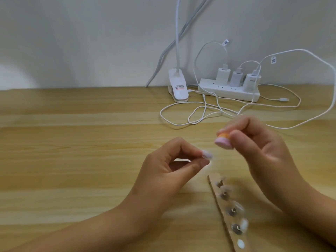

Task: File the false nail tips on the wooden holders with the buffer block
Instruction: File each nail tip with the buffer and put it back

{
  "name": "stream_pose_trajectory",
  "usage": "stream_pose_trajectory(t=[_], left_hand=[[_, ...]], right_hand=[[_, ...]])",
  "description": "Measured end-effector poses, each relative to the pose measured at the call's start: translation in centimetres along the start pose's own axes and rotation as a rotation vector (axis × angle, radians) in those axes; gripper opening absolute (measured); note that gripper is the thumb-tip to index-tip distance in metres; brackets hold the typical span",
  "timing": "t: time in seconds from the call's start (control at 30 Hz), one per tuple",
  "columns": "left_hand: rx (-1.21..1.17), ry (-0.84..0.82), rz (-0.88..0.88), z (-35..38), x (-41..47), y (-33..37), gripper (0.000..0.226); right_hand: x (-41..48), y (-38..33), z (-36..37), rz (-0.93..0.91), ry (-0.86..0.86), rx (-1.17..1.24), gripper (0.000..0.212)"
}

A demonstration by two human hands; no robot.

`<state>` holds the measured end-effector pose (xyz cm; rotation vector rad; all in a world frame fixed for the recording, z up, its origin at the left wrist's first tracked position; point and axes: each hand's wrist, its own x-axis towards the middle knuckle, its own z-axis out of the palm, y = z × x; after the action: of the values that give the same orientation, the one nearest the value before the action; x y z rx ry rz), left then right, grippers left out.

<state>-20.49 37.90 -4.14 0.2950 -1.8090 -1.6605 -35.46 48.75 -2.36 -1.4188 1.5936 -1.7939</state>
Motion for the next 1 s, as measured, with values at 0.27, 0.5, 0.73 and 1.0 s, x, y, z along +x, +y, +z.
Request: stream_pose_trajectory(t=[0.27,0.5,0.73,1.0], left_hand=[[0.016,0.013,0.002,-0.08,0.16,-0.20,0.013],[0.010,0.024,-0.011,-0.13,0.13,-0.30,0.011],[0.047,0.012,-0.023,-0.29,0.08,-0.51,0.013],[0.079,0.005,-0.010,-0.07,0.06,-0.56,0.011]], right_hand=[[0.21,0.03,0.12,0.043,-0.072,-0.030,0.042],[0.14,0.23,-0.10,0.075,-0.080,-0.018,0.038],[0.02,0.03,-0.03,0.050,-0.025,-0.015,0.029],[-0.03,-0.04,0.03,0.081,-0.020,-0.021,0.034]])
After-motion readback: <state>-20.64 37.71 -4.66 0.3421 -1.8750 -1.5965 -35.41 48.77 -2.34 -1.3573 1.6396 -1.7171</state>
